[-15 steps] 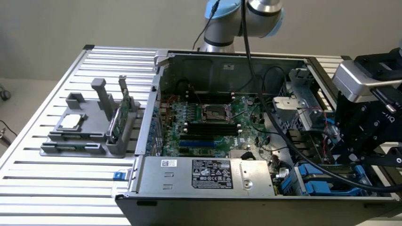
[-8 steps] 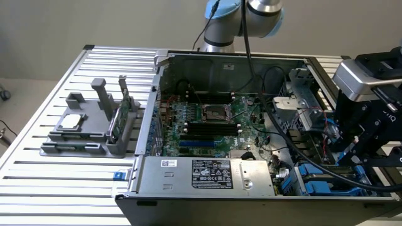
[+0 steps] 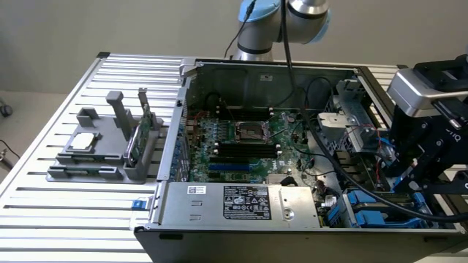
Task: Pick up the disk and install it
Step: 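Insert the disk into the insertion slot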
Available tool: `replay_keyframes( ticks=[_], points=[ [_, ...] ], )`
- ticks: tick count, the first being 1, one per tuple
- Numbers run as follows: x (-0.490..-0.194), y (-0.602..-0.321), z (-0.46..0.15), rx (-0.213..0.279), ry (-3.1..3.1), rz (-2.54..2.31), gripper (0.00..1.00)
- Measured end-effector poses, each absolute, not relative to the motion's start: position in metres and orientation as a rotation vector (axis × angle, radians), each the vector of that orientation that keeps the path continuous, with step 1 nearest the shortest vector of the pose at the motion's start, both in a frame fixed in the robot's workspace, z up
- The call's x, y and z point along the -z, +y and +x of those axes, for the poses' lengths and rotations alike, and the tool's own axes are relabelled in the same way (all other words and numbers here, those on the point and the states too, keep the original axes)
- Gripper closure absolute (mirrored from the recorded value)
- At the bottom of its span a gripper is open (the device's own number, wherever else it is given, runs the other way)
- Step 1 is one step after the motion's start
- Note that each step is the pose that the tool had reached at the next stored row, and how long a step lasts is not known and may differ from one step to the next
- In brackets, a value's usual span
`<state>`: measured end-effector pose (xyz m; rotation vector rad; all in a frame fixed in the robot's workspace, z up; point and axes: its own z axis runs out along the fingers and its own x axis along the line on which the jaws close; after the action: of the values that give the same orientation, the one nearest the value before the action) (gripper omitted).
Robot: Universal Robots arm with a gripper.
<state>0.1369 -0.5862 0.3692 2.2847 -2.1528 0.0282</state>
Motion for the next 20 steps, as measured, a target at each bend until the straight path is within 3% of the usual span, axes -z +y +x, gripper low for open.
replay_keyframes(
  ticks=[20],
  points=[
    [-0.3691, -0.5863, 0.1369, -0.027, -2.496, 1.899, 0.67]
  ],
)
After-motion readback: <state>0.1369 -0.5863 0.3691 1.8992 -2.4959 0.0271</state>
